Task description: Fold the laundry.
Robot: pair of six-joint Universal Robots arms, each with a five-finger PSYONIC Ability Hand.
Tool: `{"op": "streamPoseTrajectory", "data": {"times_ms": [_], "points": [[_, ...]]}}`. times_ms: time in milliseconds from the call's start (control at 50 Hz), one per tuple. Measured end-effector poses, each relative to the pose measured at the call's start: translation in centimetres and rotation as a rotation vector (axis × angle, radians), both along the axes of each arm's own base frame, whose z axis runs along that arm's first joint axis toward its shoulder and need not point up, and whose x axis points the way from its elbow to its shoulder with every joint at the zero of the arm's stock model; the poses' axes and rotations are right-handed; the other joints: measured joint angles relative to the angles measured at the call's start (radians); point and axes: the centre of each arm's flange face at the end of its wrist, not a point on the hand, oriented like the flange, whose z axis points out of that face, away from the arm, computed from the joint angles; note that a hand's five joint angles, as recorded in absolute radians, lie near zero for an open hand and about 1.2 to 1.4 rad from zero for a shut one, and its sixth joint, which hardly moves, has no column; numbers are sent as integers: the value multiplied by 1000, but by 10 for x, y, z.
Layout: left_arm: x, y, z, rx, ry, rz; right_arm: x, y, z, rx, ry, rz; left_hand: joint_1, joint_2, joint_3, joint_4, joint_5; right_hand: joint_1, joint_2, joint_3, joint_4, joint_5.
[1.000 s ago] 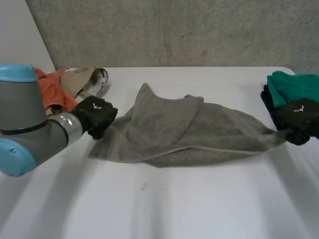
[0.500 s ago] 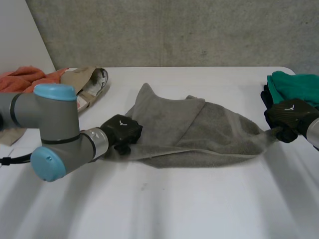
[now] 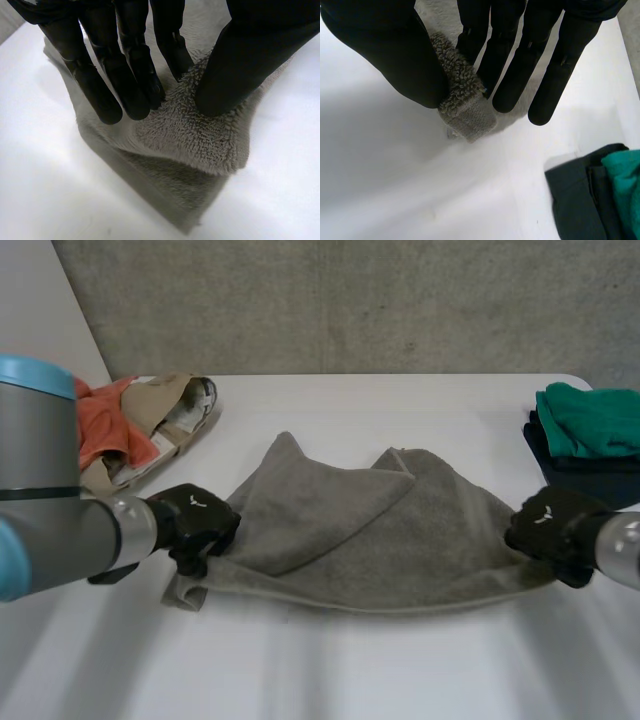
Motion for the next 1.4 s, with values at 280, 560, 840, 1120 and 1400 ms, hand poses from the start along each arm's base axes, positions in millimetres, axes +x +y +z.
{"op": "streamPoseTrajectory", "data": {"times_ms": [280, 560, 840, 1120, 1400], "points": [[-49, -111, 90, -492, 364, 68, 48, -118, 67, -489, -345, -218, 0, 2, 4, 0, 0, 0, 0, 0, 0, 0], [-44, -110, 256, -995, 908, 151, 59, -142, 213, -1082, -994, -179, 0, 2, 4, 1, 0, 0, 0, 0, 1, 0], [-18, -122, 123, -583, 604, 271, 57, -125, 103, -710, -821, -195, 0, 3, 4, 1, 0, 0, 0, 0, 1, 10], [5, -92, -48, -241, 215, 124, 47, -76, -52, -198, -540, -229, -503, -494, -467, -485, -438, 0, 0, 0, 2, 10], [20, -89, -20, -250, 235, 175, 34, -86, -45, -235, -554, -277, -949, -984, -974, -999, -932, 0, 0, 0, 2, 10]]}}
